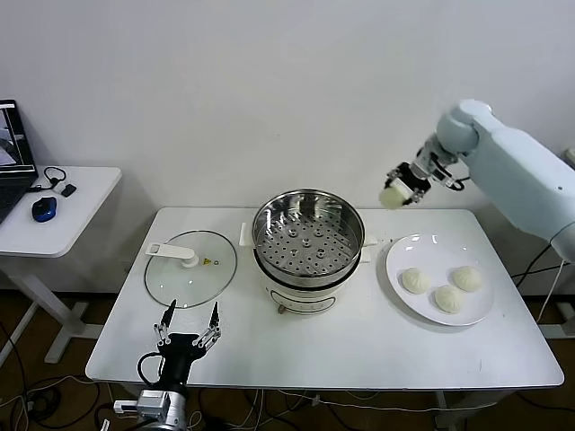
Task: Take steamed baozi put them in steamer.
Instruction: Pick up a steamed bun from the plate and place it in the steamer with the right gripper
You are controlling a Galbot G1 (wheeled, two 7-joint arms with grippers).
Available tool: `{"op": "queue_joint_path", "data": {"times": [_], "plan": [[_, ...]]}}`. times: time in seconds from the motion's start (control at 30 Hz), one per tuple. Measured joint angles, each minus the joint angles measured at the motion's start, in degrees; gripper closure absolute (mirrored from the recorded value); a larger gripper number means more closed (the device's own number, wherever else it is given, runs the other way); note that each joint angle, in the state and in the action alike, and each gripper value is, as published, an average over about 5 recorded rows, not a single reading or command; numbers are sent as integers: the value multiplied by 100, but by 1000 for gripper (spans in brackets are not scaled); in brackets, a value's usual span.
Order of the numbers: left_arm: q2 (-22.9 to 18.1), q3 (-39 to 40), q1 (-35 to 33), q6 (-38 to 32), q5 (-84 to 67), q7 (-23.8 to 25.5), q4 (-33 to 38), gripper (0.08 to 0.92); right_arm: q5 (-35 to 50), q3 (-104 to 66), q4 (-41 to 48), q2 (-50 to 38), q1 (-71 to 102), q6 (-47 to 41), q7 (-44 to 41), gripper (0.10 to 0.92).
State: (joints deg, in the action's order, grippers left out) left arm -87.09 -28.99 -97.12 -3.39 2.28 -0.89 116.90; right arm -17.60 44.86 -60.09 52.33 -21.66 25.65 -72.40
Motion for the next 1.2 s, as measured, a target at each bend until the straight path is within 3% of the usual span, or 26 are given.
{"op": "queue_joint_path", "data": {"times": [0.43,0.8,1.2], "plan": [[0,-21,-6,-13,1,-29,88,177,84,694,167,1129,-338,230,-7,417],[5,-79,22,19,-10,-36,147,177,-536,590,1007,2158,-54,609,46,415],[6,-31,41,41,-9,-36,134,177,-1286,171,1723,2641,330,882,118,414]]}}
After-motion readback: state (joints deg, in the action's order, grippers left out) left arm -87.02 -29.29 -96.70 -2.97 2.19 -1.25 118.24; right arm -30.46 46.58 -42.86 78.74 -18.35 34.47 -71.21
